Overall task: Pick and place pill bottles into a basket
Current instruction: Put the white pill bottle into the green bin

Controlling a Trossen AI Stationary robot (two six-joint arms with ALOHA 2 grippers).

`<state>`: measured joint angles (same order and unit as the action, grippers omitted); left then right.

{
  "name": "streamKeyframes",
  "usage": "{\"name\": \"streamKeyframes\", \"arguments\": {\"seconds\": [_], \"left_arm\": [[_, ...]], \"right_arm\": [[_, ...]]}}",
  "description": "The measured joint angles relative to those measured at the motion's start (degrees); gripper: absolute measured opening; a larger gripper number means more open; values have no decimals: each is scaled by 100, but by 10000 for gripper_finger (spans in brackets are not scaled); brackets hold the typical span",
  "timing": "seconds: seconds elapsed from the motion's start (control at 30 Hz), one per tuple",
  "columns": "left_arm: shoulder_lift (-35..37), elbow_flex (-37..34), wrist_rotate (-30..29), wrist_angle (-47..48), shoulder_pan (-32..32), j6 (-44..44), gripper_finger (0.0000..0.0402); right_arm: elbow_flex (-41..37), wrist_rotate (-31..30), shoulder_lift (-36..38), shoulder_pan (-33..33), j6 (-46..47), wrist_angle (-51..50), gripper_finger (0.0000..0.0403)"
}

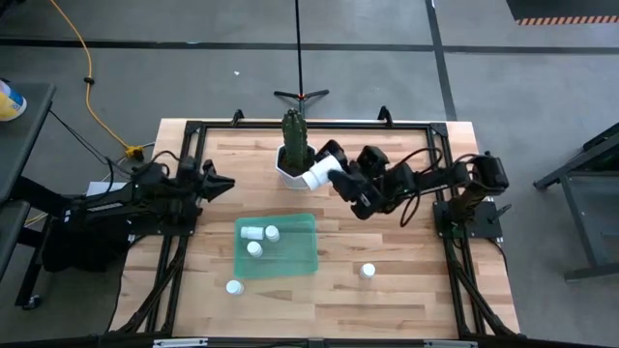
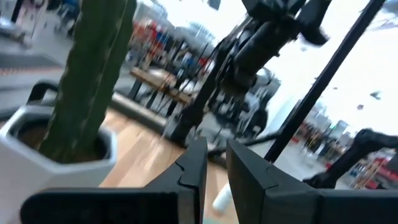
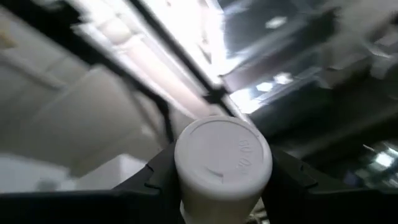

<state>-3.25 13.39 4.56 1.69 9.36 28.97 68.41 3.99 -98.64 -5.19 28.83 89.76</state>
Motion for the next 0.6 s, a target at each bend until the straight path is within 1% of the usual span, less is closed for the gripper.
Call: {"name": "streamKeyframes", "arguments": {"seconds": [0.1,0.17,0.27,0.4,0.5,0.6], "left_arm": [[-2,0,0,-542,1,41,97],[-6,0,-20,-1065,-2,153,97],[-143,2,-60,-2050,0,243,97],[-561,11,-68,-3239,1,251,97],[-998,12,-58,-3576,0,249,97],[-1544,186,151,-3501,1,218,97]], "right_arm": [[275,721,-3,95,-116,2,157],[354,1004,-1,170,-115,-14,157],[368,1027,-1,286,50,-312,157],[365,861,-4,351,49,-1096,157],[362,835,-7,369,30,-1235,157],[364,835,-5,372,48,-1210,157]]}}
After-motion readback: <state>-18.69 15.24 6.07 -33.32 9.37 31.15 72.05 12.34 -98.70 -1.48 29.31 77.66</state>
